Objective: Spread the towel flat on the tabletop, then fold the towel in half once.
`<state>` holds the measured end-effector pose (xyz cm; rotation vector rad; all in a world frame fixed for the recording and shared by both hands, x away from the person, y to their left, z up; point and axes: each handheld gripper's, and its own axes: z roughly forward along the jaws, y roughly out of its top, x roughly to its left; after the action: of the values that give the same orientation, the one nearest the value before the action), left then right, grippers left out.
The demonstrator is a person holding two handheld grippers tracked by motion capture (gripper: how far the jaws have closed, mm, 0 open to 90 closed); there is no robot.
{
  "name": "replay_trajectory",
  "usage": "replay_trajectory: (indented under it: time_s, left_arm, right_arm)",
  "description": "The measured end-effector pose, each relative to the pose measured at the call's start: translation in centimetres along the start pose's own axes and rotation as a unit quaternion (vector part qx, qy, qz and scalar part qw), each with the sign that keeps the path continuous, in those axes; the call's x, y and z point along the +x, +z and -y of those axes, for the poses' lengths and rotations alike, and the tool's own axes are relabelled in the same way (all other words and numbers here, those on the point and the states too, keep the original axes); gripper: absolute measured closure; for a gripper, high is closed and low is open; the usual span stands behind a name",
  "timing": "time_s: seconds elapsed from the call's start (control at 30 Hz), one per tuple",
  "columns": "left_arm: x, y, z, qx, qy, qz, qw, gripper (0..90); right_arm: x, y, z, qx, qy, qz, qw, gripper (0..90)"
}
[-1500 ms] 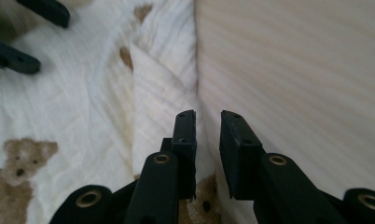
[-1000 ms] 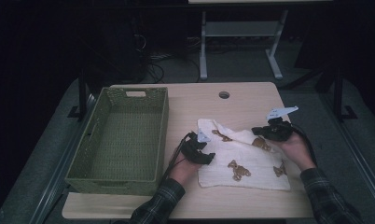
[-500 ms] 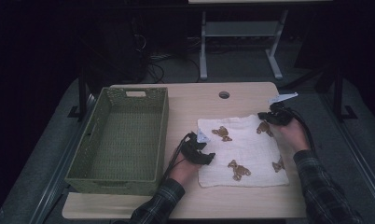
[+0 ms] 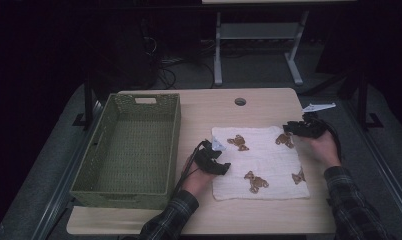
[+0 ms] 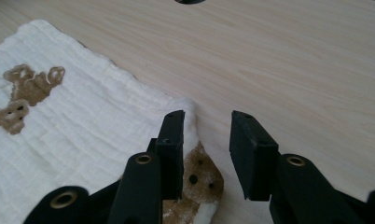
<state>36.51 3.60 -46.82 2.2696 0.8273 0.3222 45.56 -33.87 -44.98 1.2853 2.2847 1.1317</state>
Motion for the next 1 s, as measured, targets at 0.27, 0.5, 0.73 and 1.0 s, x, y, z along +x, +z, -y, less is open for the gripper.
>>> replay_trajectory:
  time_s: [0.27, 0.5, 0.73, 1.0]
  left_arm:
    - [2.0, 0.5, -2.2, 0.008, -0.011, -0.018, 0.9998, 33.2]
    - [3.6, 1.3, -4.6, 0.002, -0.016, -0.041, 0.9990, 32.9]
    - [5.7, 2.3, -6.4, -0.002, -0.024, -0.064, 0.9976, 33.0]
    - [7.5, 3.0, -6.5, -0.006, -0.055, -0.073, 0.9958, 33.8]
  right_arm:
    - [-0.8, -0.5, -1.5, -0.008, -0.005, -0.004, 0.9999, 61.4]
    - [-1.3, -0.2, -2.5, 0.000, -0.011, -0.001, 0.9999, 62.0]
    - [-2.3, 1.2, -2.4, 0.014, 0.003, -0.002, 0.9999, 60.7]
    - [-1.8, 2.5, -2.2, 0.034, 0.000, -0.011, 0.9994, 58.8]
